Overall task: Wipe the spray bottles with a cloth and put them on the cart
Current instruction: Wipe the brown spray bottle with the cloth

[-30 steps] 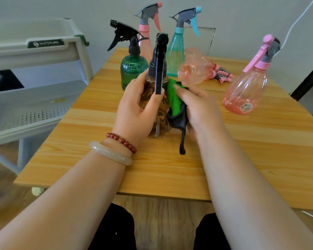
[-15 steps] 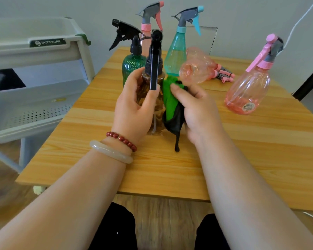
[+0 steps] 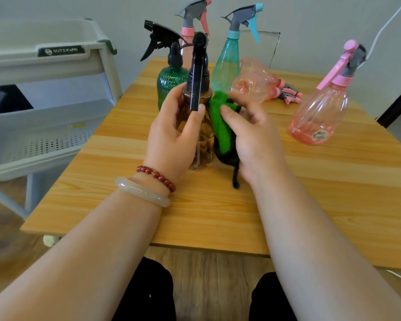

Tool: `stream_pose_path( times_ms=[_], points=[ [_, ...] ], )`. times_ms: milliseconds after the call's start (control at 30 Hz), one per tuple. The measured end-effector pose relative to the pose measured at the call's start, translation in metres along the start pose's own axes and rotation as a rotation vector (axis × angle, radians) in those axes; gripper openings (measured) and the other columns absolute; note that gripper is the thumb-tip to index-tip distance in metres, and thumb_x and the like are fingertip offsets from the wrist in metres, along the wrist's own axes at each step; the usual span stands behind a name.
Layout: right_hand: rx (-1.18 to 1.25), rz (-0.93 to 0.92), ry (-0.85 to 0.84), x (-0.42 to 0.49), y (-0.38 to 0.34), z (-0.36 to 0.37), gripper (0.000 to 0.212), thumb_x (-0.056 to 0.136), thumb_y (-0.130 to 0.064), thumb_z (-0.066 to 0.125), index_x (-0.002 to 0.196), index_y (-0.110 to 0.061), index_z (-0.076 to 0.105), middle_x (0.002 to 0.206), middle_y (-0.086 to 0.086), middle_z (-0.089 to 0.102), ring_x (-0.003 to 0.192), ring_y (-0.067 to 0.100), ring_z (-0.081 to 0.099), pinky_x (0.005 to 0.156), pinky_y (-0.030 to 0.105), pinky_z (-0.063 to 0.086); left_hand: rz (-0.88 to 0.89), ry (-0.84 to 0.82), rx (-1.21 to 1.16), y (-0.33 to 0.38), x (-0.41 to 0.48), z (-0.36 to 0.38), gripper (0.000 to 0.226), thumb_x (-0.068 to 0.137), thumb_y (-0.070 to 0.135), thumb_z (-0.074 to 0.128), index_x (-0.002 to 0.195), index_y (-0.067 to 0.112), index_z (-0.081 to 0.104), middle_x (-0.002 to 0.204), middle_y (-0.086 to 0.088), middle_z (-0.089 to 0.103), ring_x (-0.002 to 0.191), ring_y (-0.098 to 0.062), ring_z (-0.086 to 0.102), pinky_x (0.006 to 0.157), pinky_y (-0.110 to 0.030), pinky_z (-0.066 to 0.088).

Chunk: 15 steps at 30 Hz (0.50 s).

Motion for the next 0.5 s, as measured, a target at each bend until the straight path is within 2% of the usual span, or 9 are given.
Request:
stream_pose_path(
  times_ms=[67, 133, 200, 300, 333, 400, 467, 500],
  points=[
    [-0.018, -0.156, -0.035, -0.004, -0.012, 0.007, 0.027, 0.097, -0.009, 0.058, 0.118, -0.026, 0.064, 0.114, -0.003, 0.071, 0.111, 0.014, 0.066, 0.099, 0.039, 0.053, -0.001, 0.003, -0.009, 0.000, -0.001, 0.000, 0.045, 0.098, 0.028, 0.052, 0.141, 0.016, 0.047, 0.122, 0.006, 0.065, 0.112, -0.005, 0.062, 0.098, -0.038, 0.053],
    [-0.237, -0.245, -0.053, -0.008, -0.015, 0.015, 0.035, 0.100, -0.015, 0.053, 0.134, -0.025, 0.057, 0.133, -0.007, 0.062, 0.124, 0.005, 0.055, 0.106, 0.027, 0.046, 0.000, 0.000, -0.007, 0.000, -0.001, 0.000, 0.046, 0.098, 0.028, 0.052, 0.141, 0.016, 0.047, 0.121, 0.006, 0.065, 0.110, -0.006, 0.063, 0.096, -0.039, 0.054],
    [-0.371, -0.187, -0.007, -0.006, -0.008, 0.012, 0.036, 0.103, -0.019, 0.049, 0.137, -0.028, 0.057, 0.133, -0.014, 0.061, 0.119, -0.003, 0.054, 0.098, 0.013, 0.044, 0.000, 0.001, -0.002, 0.000, 0.000, 0.000, 0.046, 0.098, 0.029, 0.052, 0.142, 0.015, 0.047, 0.121, 0.006, 0.065, 0.111, -0.006, 0.062, 0.097, -0.038, 0.053],
    [-0.397, -0.100, -0.025, -0.005, 0.000, 0.010, 0.037, 0.105, -0.023, 0.043, 0.140, -0.029, 0.054, 0.131, -0.019, 0.058, 0.112, -0.008, 0.053, 0.089, 0.008, 0.040, 0.010, 0.006, 0.013, 0.000, -0.001, 0.000, 0.043, 0.100, 0.026, 0.052, 0.141, 0.016, 0.048, 0.120, 0.008, 0.064, 0.109, -0.002, 0.061, 0.097, -0.029, 0.052],
    [-0.362, -0.115, -0.056, -0.006, -0.001, 0.013, 0.039, 0.106, -0.022, 0.041, 0.144, -0.027, 0.049, 0.136, -0.021, 0.053, 0.115, -0.012, 0.048, 0.091, 0.006, 0.037, 0.015, 0.003, 0.016, 0.001, -0.001, 0.000, 0.041, 0.100, 0.024, 0.052, 0.141, 0.016, 0.048, 0.119, 0.009, 0.064, 0.109, -0.001, 0.061, 0.096, -0.026, 0.051],
    [-0.326, -0.259, -0.135, -0.013, -0.014, 0.026, 0.044, 0.107, -0.016, 0.037, 0.151, -0.017, 0.035, 0.143, -0.019, 0.039, 0.123, -0.021, 0.035, 0.101, 0.002, 0.028, 0.023, -0.001, 0.018, 0.001, 0.000, 0.001, 0.040, 0.101, 0.021, 0.052, 0.141, 0.016, 0.048, 0.120, 0.009, 0.064, 0.108, 0.001, 0.061, 0.093, -0.023, 0.051],
    [-0.351, -0.382, -0.198, -0.019, -0.015, 0.037, 0.049, 0.107, -0.014, 0.034, 0.154, -0.009, 0.023, 0.153, -0.010, 0.029, 0.135, -0.016, 0.022, 0.110, 0.005, 0.019, 0.019, -0.001, 0.017, 0.000, 0.001, 0.000, 0.041, 0.101, 0.018, 0.051, 0.142, 0.015, 0.047, 0.120, 0.007, 0.066, 0.106, 0.000, 0.062, 0.092, -0.024, 0.052],
    [-0.365, -0.361, -0.206, -0.017, -0.013, 0.040, 0.049, 0.107, -0.018, 0.032, 0.155, -0.013, 0.021, 0.157, -0.008, 0.027, 0.136, -0.013, 0.020, 0.110, 0.005, 0.017, 0.018, -0.001, 0.020, -0.001, 0.001, 0.000, 0.042, 0.101, 0.019, 0.051, 0.142, 0.015, 0.047, 0.121, 0.007, 0.065, 0.107, -0.001, 0.062, 0.094, -0.026, 0.052]
  ],
)
Point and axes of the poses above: each hand's wrist, its own x-axis towards the middle knuckle, its own z-axis out of the palm, y = z × x, the point moved 8 cm from there along x, towards the middle knuckle
